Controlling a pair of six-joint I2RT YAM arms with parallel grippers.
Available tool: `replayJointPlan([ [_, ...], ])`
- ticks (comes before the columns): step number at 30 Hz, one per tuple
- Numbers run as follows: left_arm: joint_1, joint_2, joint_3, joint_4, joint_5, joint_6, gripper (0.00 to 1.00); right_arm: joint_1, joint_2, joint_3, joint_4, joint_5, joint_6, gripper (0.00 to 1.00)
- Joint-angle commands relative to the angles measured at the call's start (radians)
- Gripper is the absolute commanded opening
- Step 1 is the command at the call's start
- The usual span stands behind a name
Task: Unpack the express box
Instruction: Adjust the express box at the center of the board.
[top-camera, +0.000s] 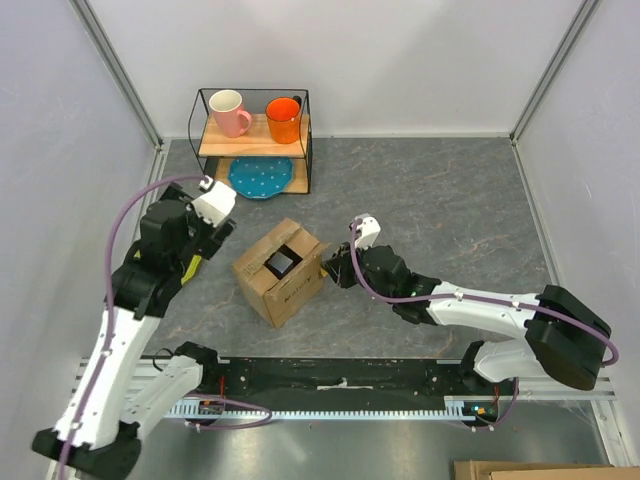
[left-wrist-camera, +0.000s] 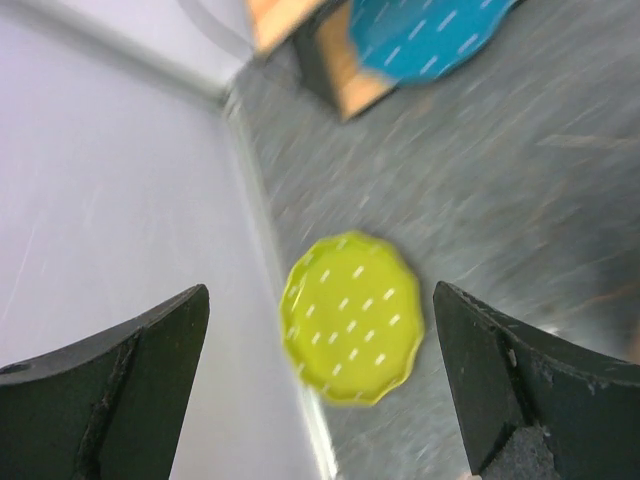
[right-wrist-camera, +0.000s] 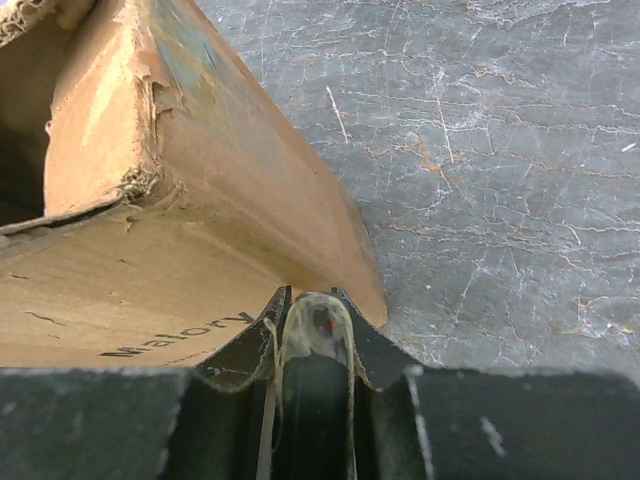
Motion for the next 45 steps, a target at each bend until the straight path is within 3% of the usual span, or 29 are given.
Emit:
replayJointPlan([
  [1, 0.271, 0.030, -0.109, 0.247, 0.049, 0.180, 0.99, -0.006, 0.025, 0.064, 0.017, -0.043, 0.020, 0.00],
  [5, 0.385, 0.082, -0.211, 0.201, 0.279, 0.169, 0.99, -0.019, 0.040, 0.083, 0.017, -0.063, 0.034, 0.00],
  [9, 0.391, 0.049, -0.249, 0.040, 0.740, 0.232, 0.97, -0.039, 0.057, 0.107, 0.018, -0.081, 0.034, 0.00],
  [12, 0.391, 0.058, -0.243, -0.072, 0.933, 0.287, 0.96, -0.069, 0.079, 0.132, 0.020, -0.121, 0.034, 0.00],
  [15, 0.391, 0.064, -0.232, -0.155, 1.034, 0.325, 0.95, -0.101, 0.106, 0.164, 0.034, -0.173, 0.042, 0.00],
  [24, 0.389, 0.068, -0.263, -0.343, 1.171, 0.396, 0.90, -0.128, 0.200, 0.340, -0.002, -0.287, 0.017, 0.00],
  [29, 0.380, 0.064, -0.246, -0.506, 1.249, 0.529, 0.89, -0.145, 0.252, 0.442, -0.057, -0.354, -0.010, 0.00],
  [34, 0.377, 0.058, -0.176, -0.651, 1.227, 0.661, 0.89, -0.179, 0.266, 0.479, -0.144, -0.370, -0.072, 0.00],
  [37, 0.377, 0.068, -0.061, -0.760, 1.158, 0.790, 0.91, -0.237, 0.216, 0.450, -0.192, -0.331, -0.090, 0.00],
  [41, 0.377, 0.059, 0.074, -0.778, 1.057, 0.914, 0.94, -0.317, 0.050, 0.390, -0.222, -0.268, -0.067, 0.00],
  [45, 0.379, 0.024, 0.084, -0.758, 1.053, 1.228, 0.98, -0.339, -0.079, 0.368, -0.276, -0.230, -0.063, 0.00],
])
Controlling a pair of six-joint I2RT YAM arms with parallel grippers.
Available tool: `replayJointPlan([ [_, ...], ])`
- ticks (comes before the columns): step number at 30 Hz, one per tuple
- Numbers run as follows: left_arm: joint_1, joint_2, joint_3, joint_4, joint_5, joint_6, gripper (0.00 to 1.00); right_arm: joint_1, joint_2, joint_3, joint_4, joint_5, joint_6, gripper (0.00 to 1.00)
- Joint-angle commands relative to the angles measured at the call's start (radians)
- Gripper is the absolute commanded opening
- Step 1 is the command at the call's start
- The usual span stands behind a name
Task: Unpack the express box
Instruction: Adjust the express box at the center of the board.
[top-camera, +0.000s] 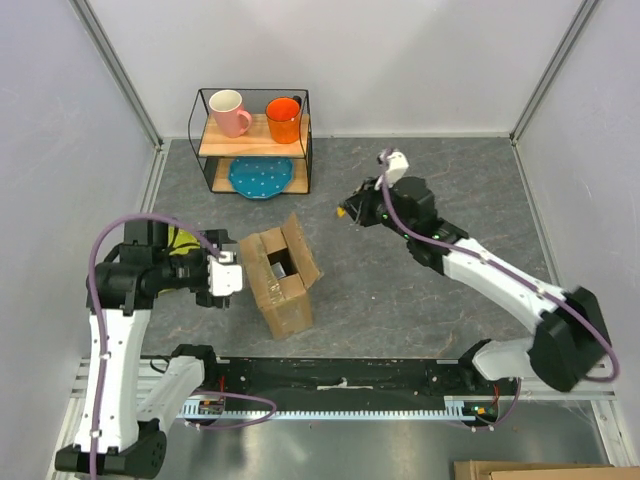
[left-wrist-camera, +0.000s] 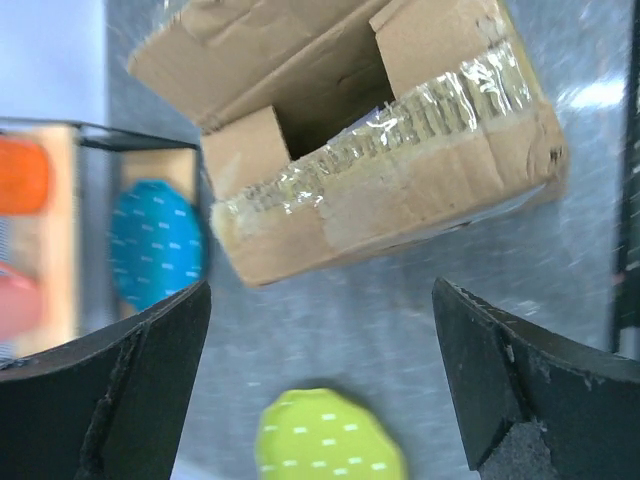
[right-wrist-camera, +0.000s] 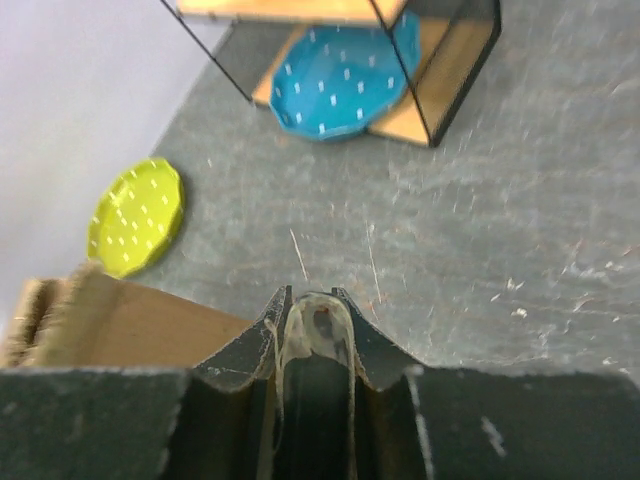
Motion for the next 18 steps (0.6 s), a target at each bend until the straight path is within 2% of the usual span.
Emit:
replayJointPlan([
  [1, -0.002, -0.035, 0.019, -0.185, -0.011, 0.410, 0.99, -0.005, -0.174, -0.004, -0.051, 0.048, 0.000, 0.00],
  [3, -0.002, -0.035, 0.021, -0.209, 0.044, 0.561, 1.00, -0.005, -0.223, -0.013, -0.067, 0.038, 0.020, 0.00],
  [9, -0.056, -0.012, -0.010, -0.210, 0.040, 0.763, 1.00, -0.005, -0.297, -0.064, -0.066, -0.077, 0.093, 0.00],
  [15, -0.212, 0.008, -0.031, -0.210, -0.020, 0.711, 1.00, -0.005, -0.372, -0.105, -0.068, -0.131, 0.110, 0.00],
  [18, -0.289, 0.011, -0.047, -0.210, -0.041, 0.662, 1.00, -0.005, -0.348, -0.110, -0.099, -0.114, 0.121, 0.00],
])
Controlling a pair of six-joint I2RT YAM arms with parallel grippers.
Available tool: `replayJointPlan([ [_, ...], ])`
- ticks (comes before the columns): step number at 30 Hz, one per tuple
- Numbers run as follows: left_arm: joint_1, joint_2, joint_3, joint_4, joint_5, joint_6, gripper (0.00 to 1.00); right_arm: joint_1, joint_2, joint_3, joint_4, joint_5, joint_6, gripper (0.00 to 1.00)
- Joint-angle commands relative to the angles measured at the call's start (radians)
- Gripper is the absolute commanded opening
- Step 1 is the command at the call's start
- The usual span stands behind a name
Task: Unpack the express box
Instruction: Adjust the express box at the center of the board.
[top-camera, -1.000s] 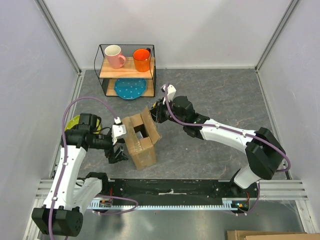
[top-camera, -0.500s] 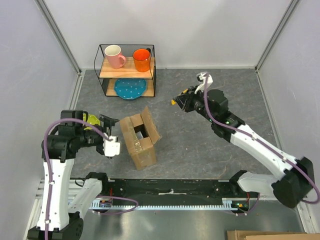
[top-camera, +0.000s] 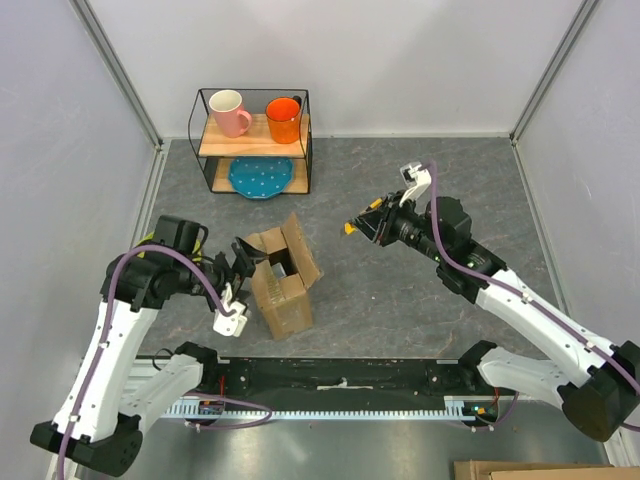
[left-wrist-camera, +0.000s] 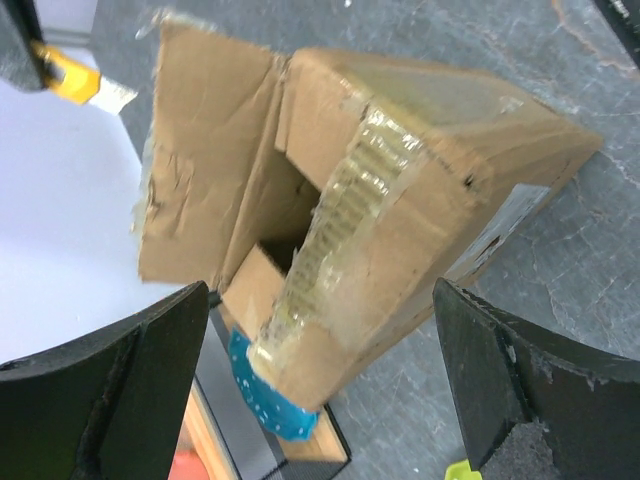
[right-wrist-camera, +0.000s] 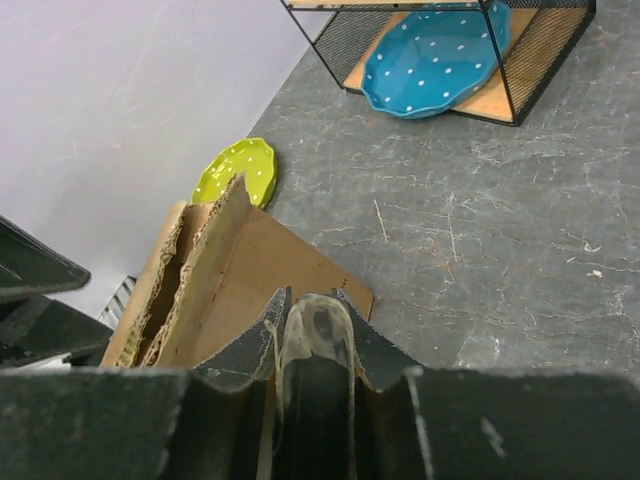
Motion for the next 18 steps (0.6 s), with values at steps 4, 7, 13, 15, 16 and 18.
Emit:
replayJointPlan([
  [4, -0.158, -0.008, -0.048, -0.192, -0.041, 0.117, 1.00, 0.005, 0.168, -0.004, 0.106, -0.085, 0.078, 0.00],
  [7, -0.187, -0.001, -0.058, -0.193, -0.080, 0.092, 0.99, 0.043, 0.289, 0.021, 0.217, -0.123, 0.124, 0.00],
  [13, -0.196, 0.046, -0.058, -0.192, -0.118, 0.083, 0.98, 0.121, 0.438, 0.173, 0.202, -0.119, 0.068, 0.00],
  [15, -0.196, 0.064, -0.051, -0.184, -0.129, 0.074, 0.98, 0.121, 0.459, 0.203, 0.205, -0.114, 0.066, 0.00],
  [16, -0.196, 0.080, -0.052, -0.178, -0.146, 0.066, 0.98, 0.121, 0.474, 0.212, 0.208, -0.119, 0.069, 0.00],
  [18, -0.196, 0.092, -0.055, -0.169, -0.159, 0.061, 0.96, 0.124, 0.489, 0.239, 0.219, -0.128, 0.072, 0.00],
])
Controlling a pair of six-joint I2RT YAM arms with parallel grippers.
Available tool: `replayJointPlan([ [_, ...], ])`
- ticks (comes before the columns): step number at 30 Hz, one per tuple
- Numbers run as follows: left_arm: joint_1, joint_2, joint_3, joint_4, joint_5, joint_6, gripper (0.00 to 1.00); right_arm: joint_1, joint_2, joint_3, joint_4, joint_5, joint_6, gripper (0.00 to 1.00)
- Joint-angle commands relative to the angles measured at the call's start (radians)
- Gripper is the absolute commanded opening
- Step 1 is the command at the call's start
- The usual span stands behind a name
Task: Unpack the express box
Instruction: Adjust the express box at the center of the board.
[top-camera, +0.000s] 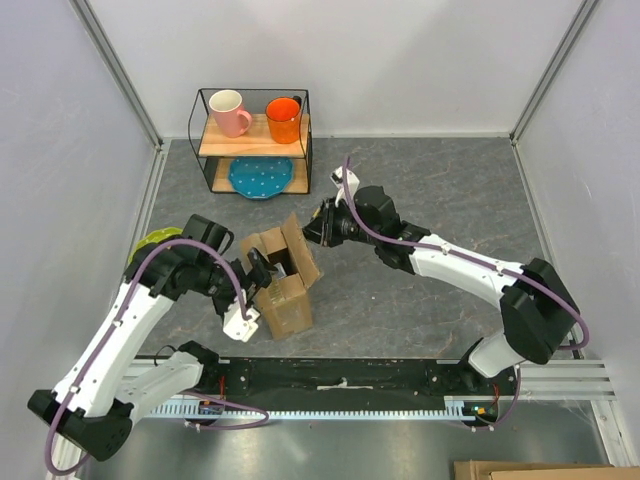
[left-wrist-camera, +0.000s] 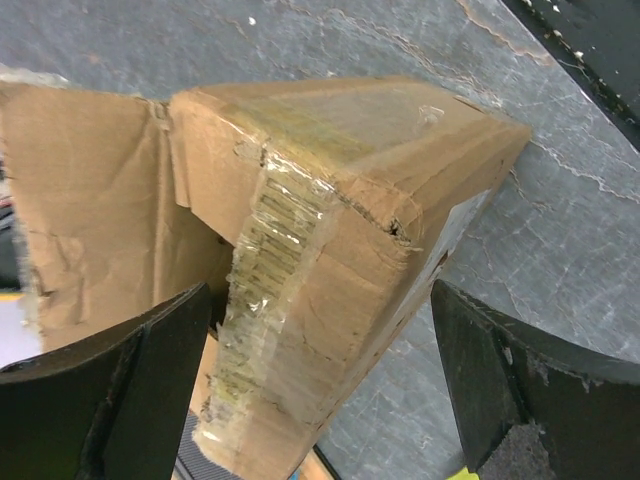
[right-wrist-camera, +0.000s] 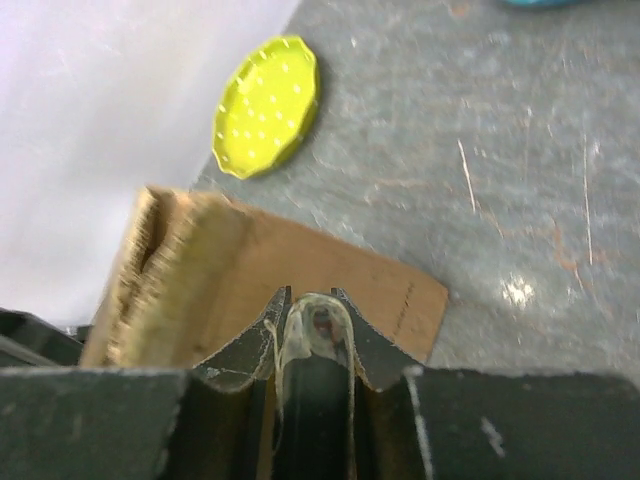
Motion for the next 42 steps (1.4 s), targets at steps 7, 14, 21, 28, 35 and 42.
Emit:
replayJointPlan([
  [7, -0.004, 0.082, 0.000, -0.143, -0.106, 0.061, 0.95, 0.038, 0.043, 0.144, 0.073, -0.035, -0.009, 0.00],
  [14, -0.009, 0.123, 0.058, -0.142, -0.156, 0.115, 0.92, 0.089, 0.049, 0.158, 0.073, -0.041, -0.008, 0.00],
  [21, -0.041, 0.096, 0.059, -0.183, -0.257, 0.123, 0.61, 0.092, 0.040, 0.169, 0.020, -0.006, -0.045, 0.00],
  [28, -0.055, 0.019, 0.055, -0.139, -0.205, 0.044, 0.45, 0.011, -0.074, 0.132, -0.088, 0.096, -0.123, 0.00],
  [35, -0.056, -0.121, -0.054, -0.053, -0.156, 0.017, 0.46, -0.057, -0.242, 0.061, -0.163, 0.156, -0.198, 0.00],
  [42, -0.056, -0.286, -0.207, 0.139, -0.136, -0.038, 0.45, -0.057, -0.426, -0.072, -0.155, 0.088, -0.158, 0.00],
])
